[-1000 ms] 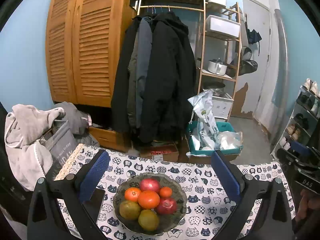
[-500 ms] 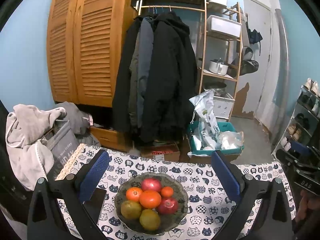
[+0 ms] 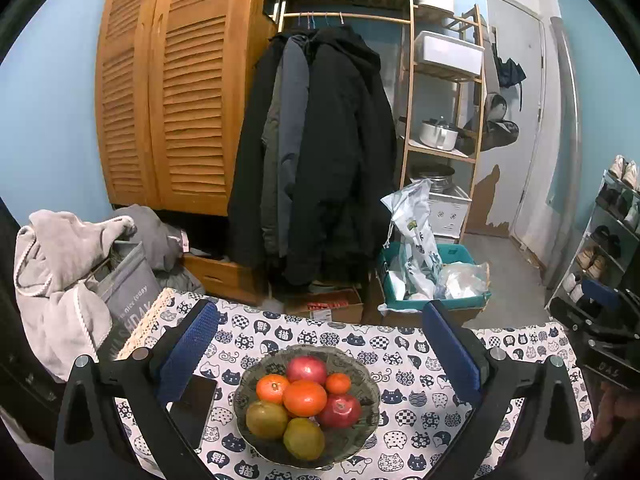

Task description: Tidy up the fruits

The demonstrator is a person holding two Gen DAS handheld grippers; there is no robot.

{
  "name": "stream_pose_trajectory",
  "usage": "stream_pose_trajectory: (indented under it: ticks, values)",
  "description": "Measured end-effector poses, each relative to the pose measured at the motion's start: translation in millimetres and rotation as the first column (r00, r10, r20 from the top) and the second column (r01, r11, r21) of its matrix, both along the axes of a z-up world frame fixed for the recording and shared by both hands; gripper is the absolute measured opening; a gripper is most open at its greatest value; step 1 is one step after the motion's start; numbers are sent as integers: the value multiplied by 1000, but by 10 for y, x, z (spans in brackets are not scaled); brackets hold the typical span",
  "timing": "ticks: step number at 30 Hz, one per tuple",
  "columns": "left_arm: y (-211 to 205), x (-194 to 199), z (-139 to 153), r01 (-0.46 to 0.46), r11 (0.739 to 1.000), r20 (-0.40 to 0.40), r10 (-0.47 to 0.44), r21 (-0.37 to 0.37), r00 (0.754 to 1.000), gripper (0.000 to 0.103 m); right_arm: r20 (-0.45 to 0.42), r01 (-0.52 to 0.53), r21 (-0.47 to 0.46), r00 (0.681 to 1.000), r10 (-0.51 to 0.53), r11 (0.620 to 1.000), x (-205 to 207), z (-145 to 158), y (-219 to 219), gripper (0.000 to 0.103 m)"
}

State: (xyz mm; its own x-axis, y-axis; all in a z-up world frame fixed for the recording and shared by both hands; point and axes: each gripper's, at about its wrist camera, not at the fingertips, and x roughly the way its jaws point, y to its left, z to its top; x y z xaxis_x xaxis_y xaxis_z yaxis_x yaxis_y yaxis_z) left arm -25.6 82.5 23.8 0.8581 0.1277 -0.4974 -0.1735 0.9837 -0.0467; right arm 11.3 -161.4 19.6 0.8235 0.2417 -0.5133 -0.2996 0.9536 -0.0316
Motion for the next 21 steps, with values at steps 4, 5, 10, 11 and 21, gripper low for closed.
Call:
stream_pose_trajectory:
  ticks: [4, 5, 10, 11, 21]
  values:
    - [3, -16, 14, -5, 1000, -2, 5, 6, 1000, 102, -1, -3, -2, 1000, 3, 1000, 2, 0, -8, 80]
    - [1, -21, 20, -6, 1000, -1, 6, 7, 1000, 102, 0, -2, -3, 1000, 2, 1000, 3, -2, -14, 81]
    - [-26, -18, 33, -17, 999, 0, 17, 30, 1000, 102, 1, -3, -6, 1000, 3, 1000, 4, -4, -9, 81]
    - [-29, -13, 30, -21, 999, -3, 21, 35, 1000, 102, 1, -3, -6, 1000, 3, 1000, 5, -4, -8, 80]
    - [-38, 3, 41, -42, 998, -14, 43, 52, 999, 102, 0, -2, -6, 1000, 2, 1000, 7, -2, -6, 81]
